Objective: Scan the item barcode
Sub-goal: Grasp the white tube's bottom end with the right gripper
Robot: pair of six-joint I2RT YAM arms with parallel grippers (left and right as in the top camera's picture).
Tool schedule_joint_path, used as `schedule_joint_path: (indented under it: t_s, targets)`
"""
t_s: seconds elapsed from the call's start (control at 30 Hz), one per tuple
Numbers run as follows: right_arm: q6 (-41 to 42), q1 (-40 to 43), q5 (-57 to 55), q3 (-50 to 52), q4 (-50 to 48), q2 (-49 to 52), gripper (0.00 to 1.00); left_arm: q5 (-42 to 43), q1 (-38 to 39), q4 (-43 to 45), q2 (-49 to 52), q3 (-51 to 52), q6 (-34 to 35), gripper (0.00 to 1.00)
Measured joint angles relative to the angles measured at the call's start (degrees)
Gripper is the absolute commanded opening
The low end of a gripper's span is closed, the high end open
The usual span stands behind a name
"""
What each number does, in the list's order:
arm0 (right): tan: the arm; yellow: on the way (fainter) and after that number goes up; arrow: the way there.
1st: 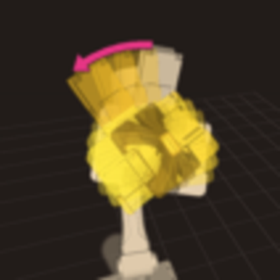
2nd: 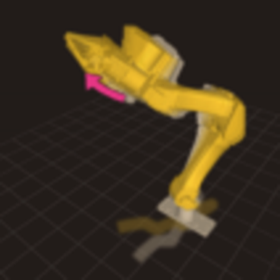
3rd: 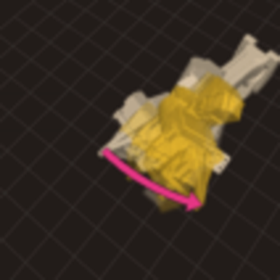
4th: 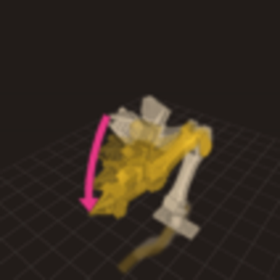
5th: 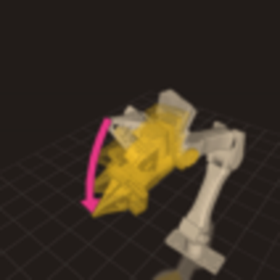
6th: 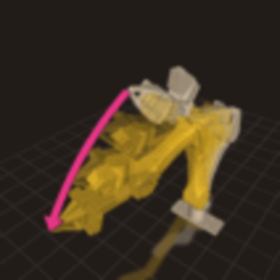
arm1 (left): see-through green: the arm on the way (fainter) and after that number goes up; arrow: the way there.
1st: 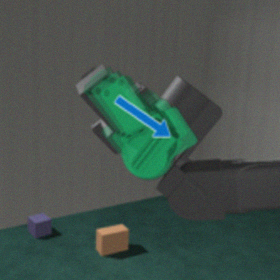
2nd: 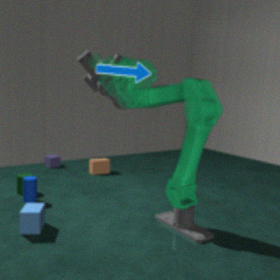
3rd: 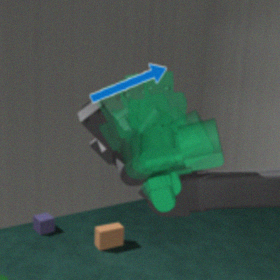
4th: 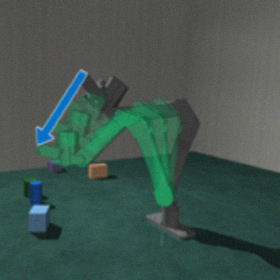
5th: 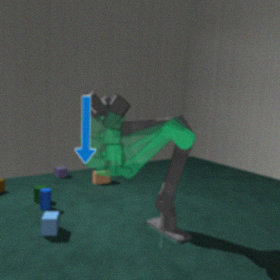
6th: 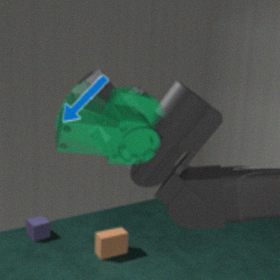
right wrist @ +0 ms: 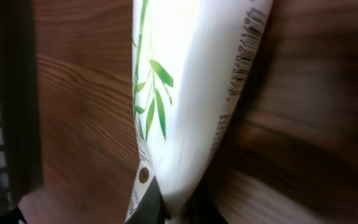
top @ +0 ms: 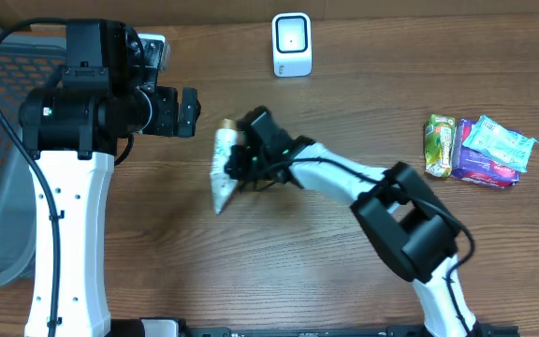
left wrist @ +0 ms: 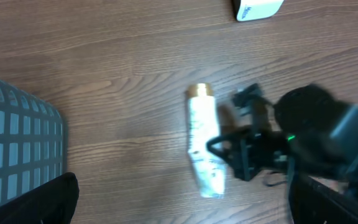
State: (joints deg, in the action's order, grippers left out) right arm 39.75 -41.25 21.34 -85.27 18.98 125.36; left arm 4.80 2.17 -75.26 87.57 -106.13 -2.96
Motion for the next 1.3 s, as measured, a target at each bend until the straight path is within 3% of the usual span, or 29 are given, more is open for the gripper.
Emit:
schedule_joint_path:
  t_s: [0.37, 0.5, 0.9, 1.1, 1.3]
  targets:
    - [-14.03, 2.43, -18.40, 1.51, 31.30, -13.40, 0.04, -0.02, 0.00, 0.02, 0.00, 0.00, 0.00, 1.00]
    - [-15.67, 2.23, -26.14, 1.53, 39.56, -13.84, 0.04, -0.02, 0.00, 0.02, 0.00, 0.00, 0.00, 1.00]
    - [-14.91, 1.95, -33.57, 1.14, 41.31, -9.62, 0.04, -0.02, 0.00, 0.00, 0.00, 0.00, 0.00, 1.00]
    - [-16.24, 0.55, -35.58, 0.92, 41.24, -8.50, 0.30, -0.02, 0.00, 0.02, 0.00, 0.00, 0.00, 1.00]
    - [-24.61, -5.29, -35.26, 0.92, 39.71, -6.78, 0.68, -0.02, 0.00, 0.02, 0.00, 0.00, 0.00, 1.00]
